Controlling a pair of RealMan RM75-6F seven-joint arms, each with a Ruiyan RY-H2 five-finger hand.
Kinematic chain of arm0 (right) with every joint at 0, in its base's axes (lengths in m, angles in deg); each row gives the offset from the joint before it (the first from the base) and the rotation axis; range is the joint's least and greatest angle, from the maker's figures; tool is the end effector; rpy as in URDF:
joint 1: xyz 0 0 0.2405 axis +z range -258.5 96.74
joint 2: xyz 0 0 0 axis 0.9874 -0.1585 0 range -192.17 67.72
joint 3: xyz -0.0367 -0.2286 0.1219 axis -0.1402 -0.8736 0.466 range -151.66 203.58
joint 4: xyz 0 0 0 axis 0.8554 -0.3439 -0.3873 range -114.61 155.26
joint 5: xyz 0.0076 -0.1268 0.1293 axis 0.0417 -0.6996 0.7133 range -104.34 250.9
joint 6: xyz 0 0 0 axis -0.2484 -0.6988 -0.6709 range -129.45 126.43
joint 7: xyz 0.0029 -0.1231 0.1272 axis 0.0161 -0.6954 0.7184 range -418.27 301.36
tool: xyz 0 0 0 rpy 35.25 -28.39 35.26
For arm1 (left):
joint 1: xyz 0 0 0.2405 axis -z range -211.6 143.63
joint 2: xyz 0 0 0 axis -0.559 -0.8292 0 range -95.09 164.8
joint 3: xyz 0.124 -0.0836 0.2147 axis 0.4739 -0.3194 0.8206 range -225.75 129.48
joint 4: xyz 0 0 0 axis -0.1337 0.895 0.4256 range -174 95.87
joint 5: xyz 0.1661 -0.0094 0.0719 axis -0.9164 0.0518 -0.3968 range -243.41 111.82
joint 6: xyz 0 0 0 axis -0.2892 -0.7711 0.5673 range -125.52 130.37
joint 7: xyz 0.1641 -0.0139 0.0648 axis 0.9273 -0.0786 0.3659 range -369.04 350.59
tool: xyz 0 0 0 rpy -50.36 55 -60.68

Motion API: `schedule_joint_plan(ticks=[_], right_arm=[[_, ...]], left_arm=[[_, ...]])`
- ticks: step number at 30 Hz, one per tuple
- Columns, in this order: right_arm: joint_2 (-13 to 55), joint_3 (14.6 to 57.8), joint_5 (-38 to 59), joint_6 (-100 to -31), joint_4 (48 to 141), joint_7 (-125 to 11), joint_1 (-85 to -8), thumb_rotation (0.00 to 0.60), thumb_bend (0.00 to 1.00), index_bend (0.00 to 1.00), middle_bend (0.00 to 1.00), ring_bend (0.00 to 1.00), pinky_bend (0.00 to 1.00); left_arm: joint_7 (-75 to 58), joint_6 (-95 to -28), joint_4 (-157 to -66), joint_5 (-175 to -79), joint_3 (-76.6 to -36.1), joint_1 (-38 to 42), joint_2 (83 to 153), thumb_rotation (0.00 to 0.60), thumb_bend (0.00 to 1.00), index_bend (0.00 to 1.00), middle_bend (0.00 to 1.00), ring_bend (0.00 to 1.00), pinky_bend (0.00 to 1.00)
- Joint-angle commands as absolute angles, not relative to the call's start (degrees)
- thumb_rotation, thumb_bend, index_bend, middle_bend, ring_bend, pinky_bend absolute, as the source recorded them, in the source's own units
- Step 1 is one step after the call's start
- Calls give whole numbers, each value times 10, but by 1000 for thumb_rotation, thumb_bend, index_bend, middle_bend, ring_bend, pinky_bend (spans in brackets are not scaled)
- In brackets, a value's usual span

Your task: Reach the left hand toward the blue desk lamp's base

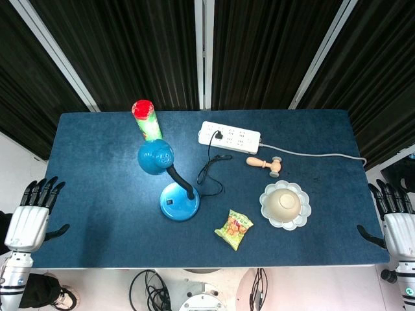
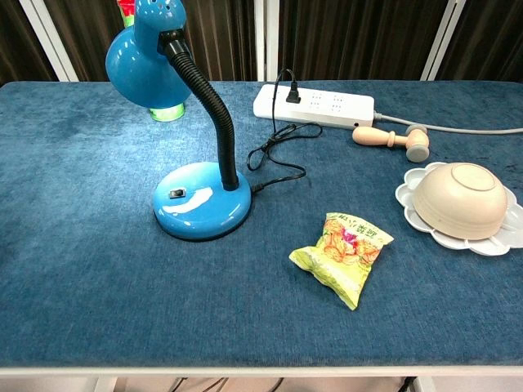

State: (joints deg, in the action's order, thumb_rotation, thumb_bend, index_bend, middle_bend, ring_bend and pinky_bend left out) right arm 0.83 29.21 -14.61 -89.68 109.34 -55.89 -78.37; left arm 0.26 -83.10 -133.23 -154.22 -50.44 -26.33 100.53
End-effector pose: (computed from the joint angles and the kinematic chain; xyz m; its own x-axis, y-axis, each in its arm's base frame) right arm -0.3134 -0.2011 0.2062 0.4255 0.0451 0.9038 -0.9047 -0.0031 0.4261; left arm -0.2800 0.2233 0.1734 0.4936 -0.0245 0.8693 0.8642 -0.0981 -0.4935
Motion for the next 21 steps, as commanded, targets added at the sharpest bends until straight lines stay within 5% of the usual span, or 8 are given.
schedule_joint_plan(ticks=[1, 12, 15, 21], right_arm=[[7, 292, -147, -900, 1095, -558, -785, 600, 125, 0, 0, 0, 0], [4, 292, -155, -910, 1099, -552, -790, 600, 125, 0, 0, 0, 0], [2, 294, -155, -913, 1101, -551, -790, 600, 124, 0, 0, 0, 0], [3, 291, -158, -909, 1100, -550, -789, 600, 124, 0, 0, 0, 0]], left_arm=[[1, -833, -1333, -1544, -503, -264, 1004, 600, 0, 91, 22, 0, 0], [-7, -840, -1333, -1568, -498, -263, 1006, 600, 0, 91, 22, 0, 4], [-9, -837, -1338, -1579, -496, -258, 1006, 600, 19, 91, 85, 16, 108], [-4, -803, -1346, -1610, -490, -229, 1024, 600, 236, 155, 591, 577, 654]])
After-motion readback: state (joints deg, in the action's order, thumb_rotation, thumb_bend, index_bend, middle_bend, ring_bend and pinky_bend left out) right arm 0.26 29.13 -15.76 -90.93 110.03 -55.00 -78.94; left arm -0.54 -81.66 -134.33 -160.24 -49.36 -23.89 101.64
